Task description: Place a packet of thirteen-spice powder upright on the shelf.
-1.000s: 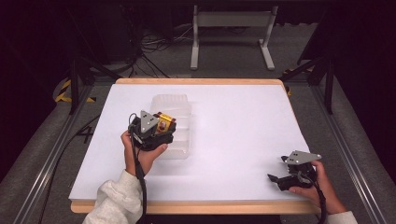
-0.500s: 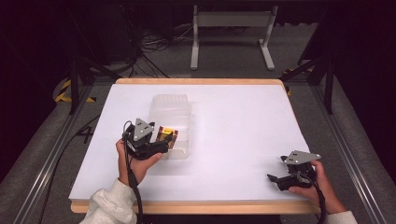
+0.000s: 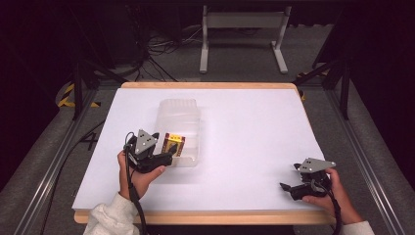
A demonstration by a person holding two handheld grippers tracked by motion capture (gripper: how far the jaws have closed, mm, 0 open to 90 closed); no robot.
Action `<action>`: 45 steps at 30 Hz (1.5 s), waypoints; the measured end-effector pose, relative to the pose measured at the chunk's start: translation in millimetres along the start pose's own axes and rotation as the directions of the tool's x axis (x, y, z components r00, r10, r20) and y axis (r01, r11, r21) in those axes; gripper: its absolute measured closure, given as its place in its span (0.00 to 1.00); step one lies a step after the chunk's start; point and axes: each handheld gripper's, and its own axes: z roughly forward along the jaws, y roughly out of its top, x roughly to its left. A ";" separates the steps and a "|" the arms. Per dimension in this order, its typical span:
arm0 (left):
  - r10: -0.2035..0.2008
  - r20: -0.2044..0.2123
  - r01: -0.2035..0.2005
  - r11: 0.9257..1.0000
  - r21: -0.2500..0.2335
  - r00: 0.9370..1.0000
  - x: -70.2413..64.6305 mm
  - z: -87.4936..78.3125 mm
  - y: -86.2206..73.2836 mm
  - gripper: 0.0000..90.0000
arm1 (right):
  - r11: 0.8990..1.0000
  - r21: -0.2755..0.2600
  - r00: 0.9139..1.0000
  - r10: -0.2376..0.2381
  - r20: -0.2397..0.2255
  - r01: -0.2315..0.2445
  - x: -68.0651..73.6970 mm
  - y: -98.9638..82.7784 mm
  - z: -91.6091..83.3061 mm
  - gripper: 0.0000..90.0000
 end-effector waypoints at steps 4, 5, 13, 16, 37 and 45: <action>0.006 0.012 -0.007 1.000 0.010 1.000 -0.5 0.5 -3.4 0.39 | 1.000 0.000 1.000 -0.001 0.000 0.001 0.2 0.2 0.1 0.14; 0.010 0.018 -0.011 1.000 0.008 1.000 -0.2 0.7 -3.8 0.39 | 1.000 0.001 1.000 -0.001 0.000 0.001 0.2 0.3 0.1 0.14; 0.027 0.022 -0.027 1.000 0.013 0.999 -1.1 -0.8 -7.4 0.43 | 1.000 0.000 1.000 0.000 -0.001 0.000 0.5 0.0 0.0 0.14; 0.036 0.023 -0.036 0.999 0.020 0.999 -0.7 0.3 -7.9 0.49 | 1.000 0.001 1.000 0.000 -0.001 0.000 0.6 0.2 0.1 0.14; 0.005 -0.023 -0.004 0.999 0.041 1.000 12.6 -5.3 -20.5 0.59 | 1.000 0.001 1.000 -0.003 -0.007 0.003 1.8 0.7 0.4 0.14; 0.033 -0.001 -0.033 0.999 -0.001 0.999 13.8 -19.6 -25.6 0.48 | 1.000 0.002 1.000 -0.013 -0.003 0.013 2.1 1.0 0.0 0.13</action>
